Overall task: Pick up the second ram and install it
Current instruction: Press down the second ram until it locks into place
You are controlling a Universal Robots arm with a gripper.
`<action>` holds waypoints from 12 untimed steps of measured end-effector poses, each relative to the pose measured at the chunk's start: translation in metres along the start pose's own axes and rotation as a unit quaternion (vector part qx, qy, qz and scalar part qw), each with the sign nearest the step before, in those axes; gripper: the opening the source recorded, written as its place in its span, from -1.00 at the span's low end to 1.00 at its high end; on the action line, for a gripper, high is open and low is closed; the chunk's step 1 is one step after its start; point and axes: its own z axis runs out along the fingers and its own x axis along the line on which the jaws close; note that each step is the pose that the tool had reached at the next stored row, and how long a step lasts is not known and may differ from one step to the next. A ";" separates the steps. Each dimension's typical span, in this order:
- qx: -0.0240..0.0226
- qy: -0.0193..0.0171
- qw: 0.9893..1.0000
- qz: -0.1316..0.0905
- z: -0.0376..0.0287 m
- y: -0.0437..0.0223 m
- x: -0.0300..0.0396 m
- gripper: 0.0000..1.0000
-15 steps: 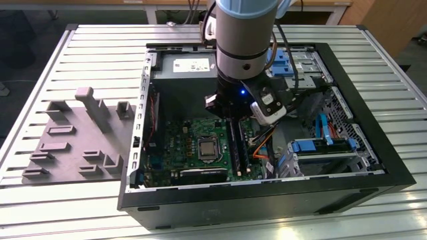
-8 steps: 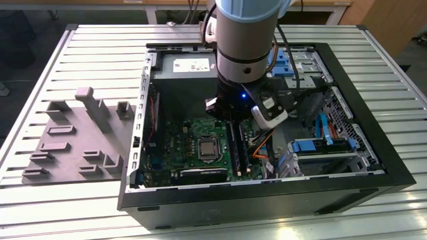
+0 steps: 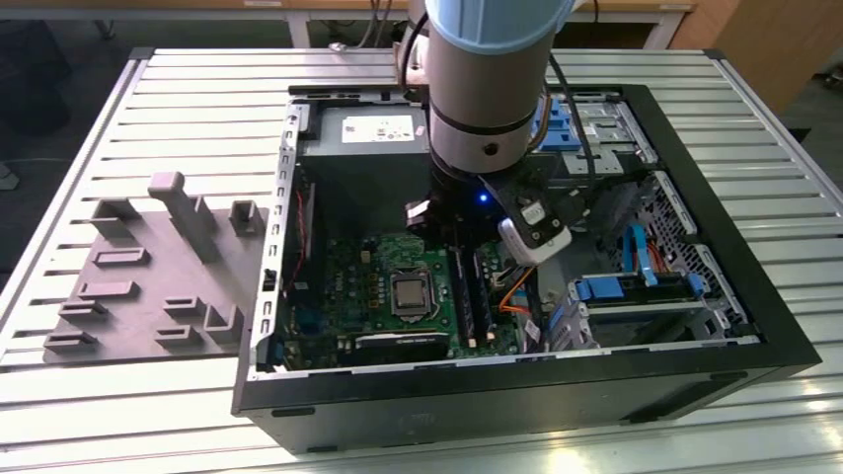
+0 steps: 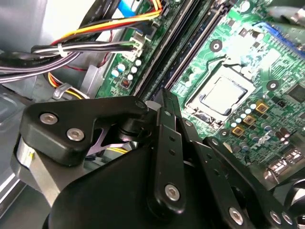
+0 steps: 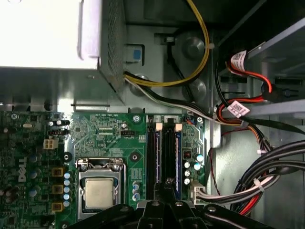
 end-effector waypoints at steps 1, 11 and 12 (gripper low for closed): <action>0.000 0.000 1.000 0.000 -0.0001 -0.0010 0.0000 -0.79; 0.001 0.000 1.000 0.000 -0.0006 -0.0103 -0.0001 -0.79; 0.001 0.000 1.000 0.000 -0.0006 -0.0113 -0.0001 -0.79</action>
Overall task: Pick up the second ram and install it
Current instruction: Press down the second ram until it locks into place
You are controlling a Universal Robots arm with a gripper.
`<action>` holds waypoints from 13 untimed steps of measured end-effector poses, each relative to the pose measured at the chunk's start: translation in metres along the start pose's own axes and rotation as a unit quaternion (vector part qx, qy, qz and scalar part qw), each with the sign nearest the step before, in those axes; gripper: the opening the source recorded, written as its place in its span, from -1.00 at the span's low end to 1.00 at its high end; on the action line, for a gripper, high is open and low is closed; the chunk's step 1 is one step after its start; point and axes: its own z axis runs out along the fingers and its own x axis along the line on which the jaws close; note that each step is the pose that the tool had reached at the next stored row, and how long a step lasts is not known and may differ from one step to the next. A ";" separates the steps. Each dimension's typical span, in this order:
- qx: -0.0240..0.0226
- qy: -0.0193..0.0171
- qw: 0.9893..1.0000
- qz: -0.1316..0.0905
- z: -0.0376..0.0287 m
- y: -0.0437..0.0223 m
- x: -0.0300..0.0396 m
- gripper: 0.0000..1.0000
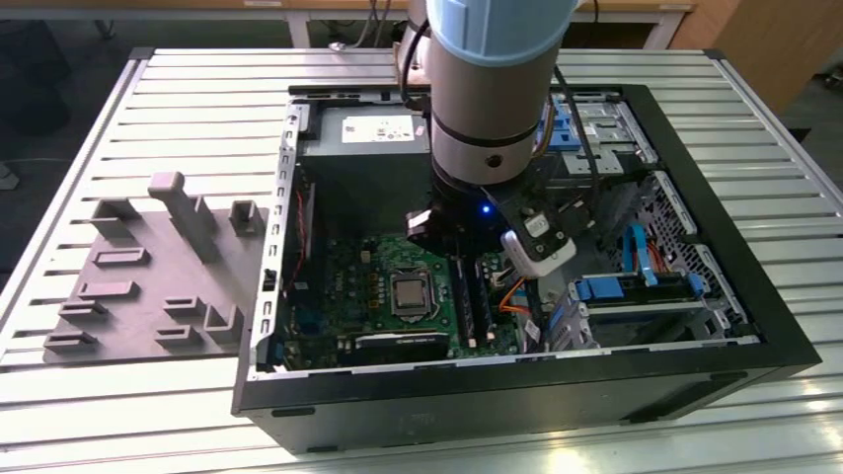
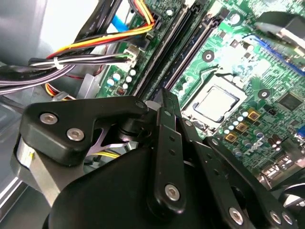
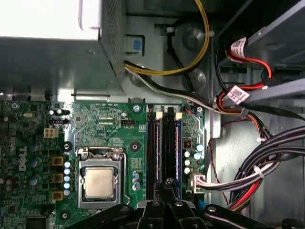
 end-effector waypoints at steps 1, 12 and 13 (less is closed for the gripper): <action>0.000 0.000 1.000 0.000 -0.0001 -0.0009 0.0000 -0.79; 0.003 0.000 1.000 0.000 -0.0004 -0.0075 0.0000 -0.79; 0.004 0.000 1.000 0.000 -0.0004 -0.0077 -0.0001 -0.79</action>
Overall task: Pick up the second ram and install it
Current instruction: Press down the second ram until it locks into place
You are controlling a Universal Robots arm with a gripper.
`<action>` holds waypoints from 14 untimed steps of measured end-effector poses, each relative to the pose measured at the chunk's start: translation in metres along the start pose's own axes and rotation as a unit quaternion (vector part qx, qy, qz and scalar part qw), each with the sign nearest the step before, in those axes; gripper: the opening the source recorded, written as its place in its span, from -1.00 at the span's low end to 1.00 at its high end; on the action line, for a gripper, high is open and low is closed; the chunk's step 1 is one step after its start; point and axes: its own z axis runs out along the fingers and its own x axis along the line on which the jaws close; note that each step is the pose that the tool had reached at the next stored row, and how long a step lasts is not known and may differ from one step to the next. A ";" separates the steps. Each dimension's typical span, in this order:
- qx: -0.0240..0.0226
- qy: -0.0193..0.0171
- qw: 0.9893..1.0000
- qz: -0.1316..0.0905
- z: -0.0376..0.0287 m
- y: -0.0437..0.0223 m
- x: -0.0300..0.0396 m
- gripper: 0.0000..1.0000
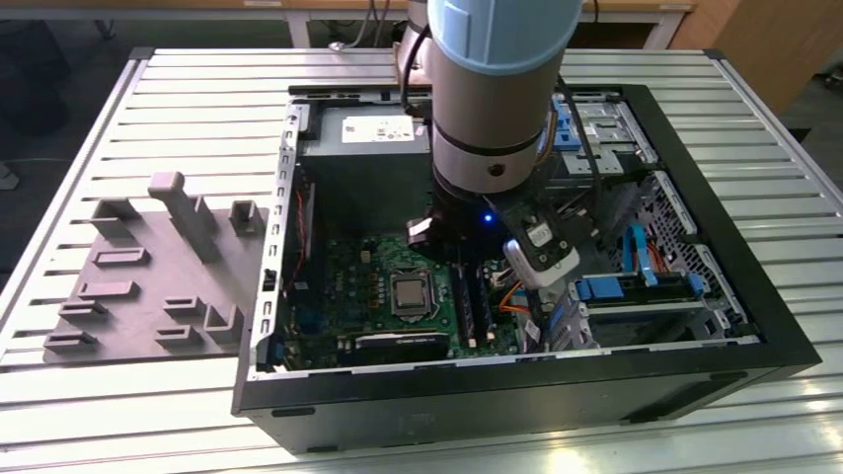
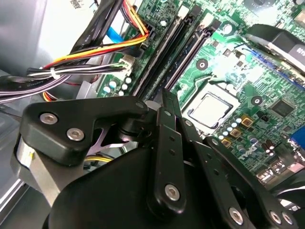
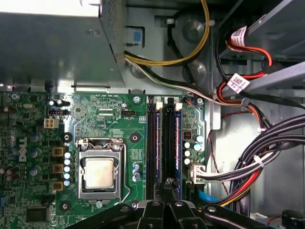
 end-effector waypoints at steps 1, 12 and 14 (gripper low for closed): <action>0.000 0.000 1.000 0.000 0.0000 -0.0006 0.0000 -0.79; 0.001 0.000 1.000 0.000 0.0012 -0.0120 0.0001 -0.79; 0.002 0.000 1.000 0.000 0.0014 -0.0133 0.0000 -0.79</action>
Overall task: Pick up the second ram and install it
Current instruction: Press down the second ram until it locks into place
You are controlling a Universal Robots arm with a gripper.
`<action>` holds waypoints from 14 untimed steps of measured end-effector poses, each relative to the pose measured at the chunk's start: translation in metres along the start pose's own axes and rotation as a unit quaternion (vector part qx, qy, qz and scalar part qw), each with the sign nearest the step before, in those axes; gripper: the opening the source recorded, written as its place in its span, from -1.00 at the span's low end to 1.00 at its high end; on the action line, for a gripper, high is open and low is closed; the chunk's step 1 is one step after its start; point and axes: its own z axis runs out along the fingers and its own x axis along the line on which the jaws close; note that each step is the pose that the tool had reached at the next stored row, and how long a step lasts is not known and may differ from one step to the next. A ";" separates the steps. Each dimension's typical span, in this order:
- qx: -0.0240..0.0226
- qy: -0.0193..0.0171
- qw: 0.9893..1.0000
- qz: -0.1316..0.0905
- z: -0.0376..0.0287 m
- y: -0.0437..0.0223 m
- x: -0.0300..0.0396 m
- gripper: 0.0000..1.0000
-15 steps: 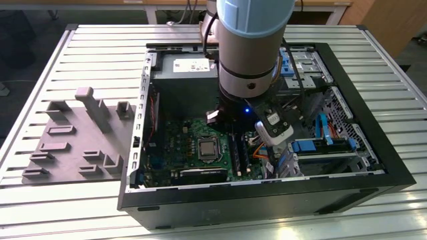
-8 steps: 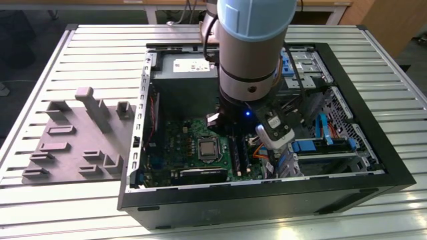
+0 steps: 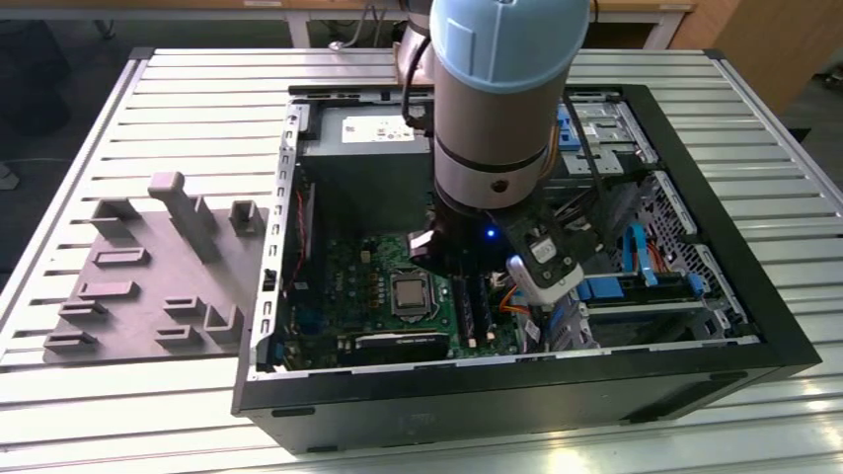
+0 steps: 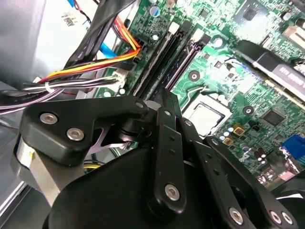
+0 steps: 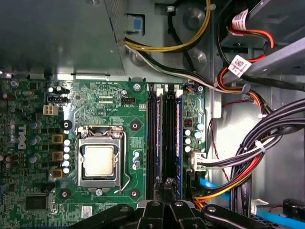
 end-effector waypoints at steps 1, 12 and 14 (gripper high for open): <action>0.000 0.000 1.000 0.000 0.0001 -0.0009 0.0000 -0.79; 0.001 0.000 1.000 0.000 0.0024 -0.0123 0.0002 -0.79; 0.001 0.000 1.000 0.000 0.0030 -0.0140 0.0003 -0.79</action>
